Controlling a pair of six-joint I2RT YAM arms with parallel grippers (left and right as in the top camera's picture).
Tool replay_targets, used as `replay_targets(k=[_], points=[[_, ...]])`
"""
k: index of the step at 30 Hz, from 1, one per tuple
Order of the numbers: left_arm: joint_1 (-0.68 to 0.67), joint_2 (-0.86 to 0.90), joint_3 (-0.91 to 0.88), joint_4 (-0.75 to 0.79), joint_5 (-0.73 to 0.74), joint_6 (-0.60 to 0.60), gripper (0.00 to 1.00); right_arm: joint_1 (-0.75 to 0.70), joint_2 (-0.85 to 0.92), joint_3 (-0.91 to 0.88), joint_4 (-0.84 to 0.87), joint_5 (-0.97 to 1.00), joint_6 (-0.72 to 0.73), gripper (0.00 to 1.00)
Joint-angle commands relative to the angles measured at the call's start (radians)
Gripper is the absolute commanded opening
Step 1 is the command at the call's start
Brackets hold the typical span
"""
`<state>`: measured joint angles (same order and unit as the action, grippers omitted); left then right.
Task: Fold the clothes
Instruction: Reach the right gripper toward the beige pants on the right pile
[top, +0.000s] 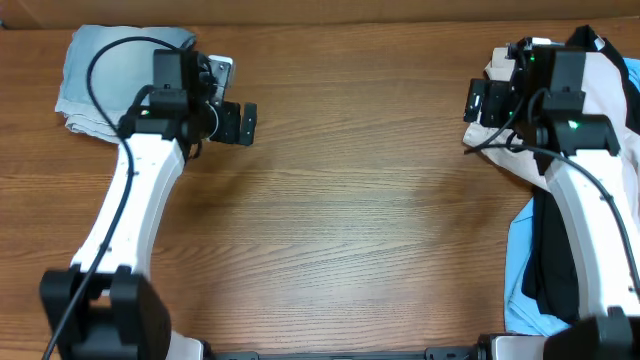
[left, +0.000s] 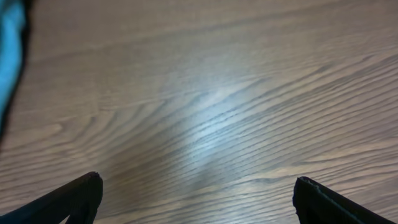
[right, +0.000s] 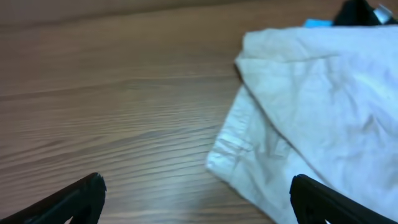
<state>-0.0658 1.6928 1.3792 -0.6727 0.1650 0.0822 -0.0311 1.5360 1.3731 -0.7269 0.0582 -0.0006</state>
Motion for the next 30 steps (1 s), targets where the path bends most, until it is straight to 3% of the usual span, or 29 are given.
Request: replay_targets(k=[1,10,17,23,30], points=[[-0.002,0.083,0.025,0.003,0.013,0.019,1.0,-0.019,0.035,0.021,-0.011,0.049,-0.003,0.97],[-0.008,0.198,0.025,0.004,0.076,-0.011,1.0,-0.008,0.166,0.003,-0.138,-0.006,0.038,0.86],[-0.008,0.196,0.026,0.021,0.101,-0.011,1.0,0.066,0.313,-0.014,-0.054,0.093,0.039,0.81],[-0.008,0.196,0.026,0.015,0.1,-0.011,1.0,0.076,0.373,-0.014,0.022,0.264,0.141,0.8],[-0.008,0.196,0.026,0.015,0.098,-0.011,1.0,0.073,0.433,-0.026,0.084,0.346,0.103,0.8]])
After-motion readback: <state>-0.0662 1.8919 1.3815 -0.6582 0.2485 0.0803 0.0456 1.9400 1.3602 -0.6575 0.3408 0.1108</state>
